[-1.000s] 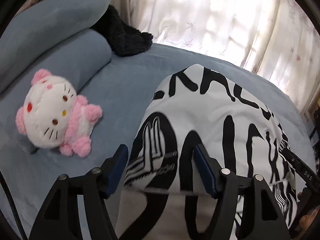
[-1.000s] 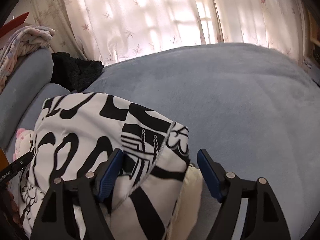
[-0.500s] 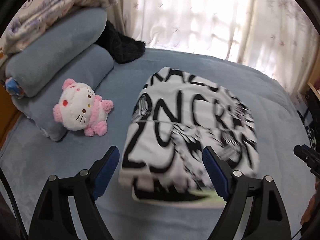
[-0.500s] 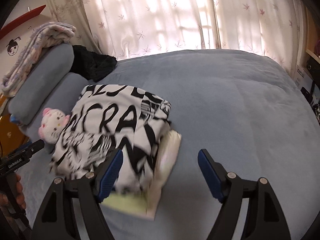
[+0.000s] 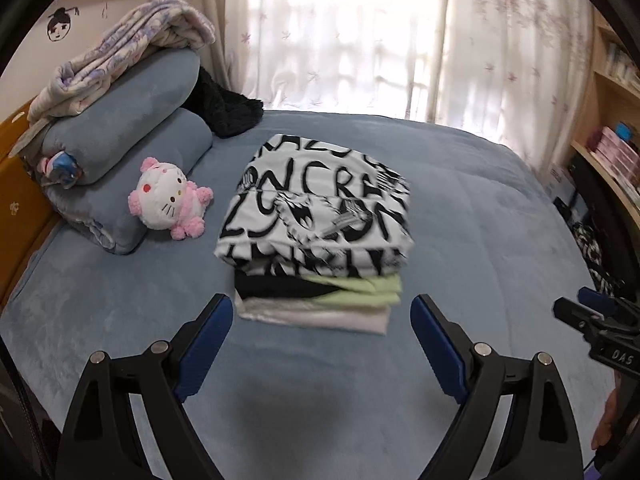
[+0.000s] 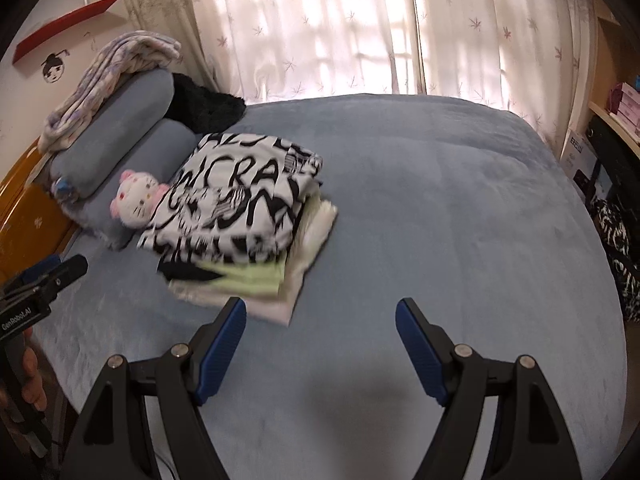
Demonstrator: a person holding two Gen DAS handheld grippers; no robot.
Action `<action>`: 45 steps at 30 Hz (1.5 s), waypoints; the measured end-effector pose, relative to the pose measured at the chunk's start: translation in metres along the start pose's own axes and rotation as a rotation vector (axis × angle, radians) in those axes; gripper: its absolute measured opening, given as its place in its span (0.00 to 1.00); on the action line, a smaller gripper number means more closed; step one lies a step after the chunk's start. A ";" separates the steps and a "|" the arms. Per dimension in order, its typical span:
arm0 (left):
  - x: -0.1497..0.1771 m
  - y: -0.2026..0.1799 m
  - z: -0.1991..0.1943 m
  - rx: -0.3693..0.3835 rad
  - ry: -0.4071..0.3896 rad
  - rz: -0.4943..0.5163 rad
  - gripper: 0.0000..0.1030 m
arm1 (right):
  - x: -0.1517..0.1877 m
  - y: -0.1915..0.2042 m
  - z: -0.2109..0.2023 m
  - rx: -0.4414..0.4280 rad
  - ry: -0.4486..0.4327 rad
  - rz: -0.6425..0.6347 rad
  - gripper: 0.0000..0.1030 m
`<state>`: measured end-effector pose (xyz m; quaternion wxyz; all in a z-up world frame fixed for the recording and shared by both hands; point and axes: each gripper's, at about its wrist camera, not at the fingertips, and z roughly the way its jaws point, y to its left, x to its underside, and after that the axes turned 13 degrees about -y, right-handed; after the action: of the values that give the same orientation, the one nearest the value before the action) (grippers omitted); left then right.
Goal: Fold large clothes
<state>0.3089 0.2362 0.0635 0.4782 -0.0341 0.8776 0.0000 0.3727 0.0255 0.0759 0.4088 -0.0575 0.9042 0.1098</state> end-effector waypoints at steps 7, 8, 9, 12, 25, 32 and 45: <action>0.017 -0.037 -0.085 0.033 -0.053 -0.009 0.87 | 0.028 -0.013 -0.080 -0.061 -0.022 0.006 0.75; 0.016 -0.043 -0.098 0.037 -0.062 -0.015 0.87 | 0.028 -0.014 -0.092 -0.064 -0.031 0.003 0.75; 0.016 -0.049 -0.110 0.044 -0.071 -0.022 0.87 | 0.027 -0.016 -0.106 -0.063 -0.044 0.001 0.75; 0.015 -0.069 -0.140 0.057 -0.105 -0.019 0.87 | 0.027 -0.021 -0.144 -0.067 -0.077 -0.006 0.75; 0.046 -0.152 -0.229 0.160 -0.100 0.026 0.88 | 0.051 -0.057 -0.250 -0.063 -0.131 -0.003 0.75; 0.094 -0.168 -0.242 0.145 -0.123 0.081 0.94 | 0.092 -0.069 -0.266 -0.071 -0.147 0.014 0.75; 0.191 -0.178 -0.217 0.042 -0.106 0.112 0.94 | 0.193 -0.073 -0.233 -0.020 -0.138 0.090 0.75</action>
<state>0.0347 0.0406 0.0268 0.5240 0.0250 0.8513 0.0100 0.0904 -0.1050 0.0687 0.4642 -0.0133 0.8744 0.1407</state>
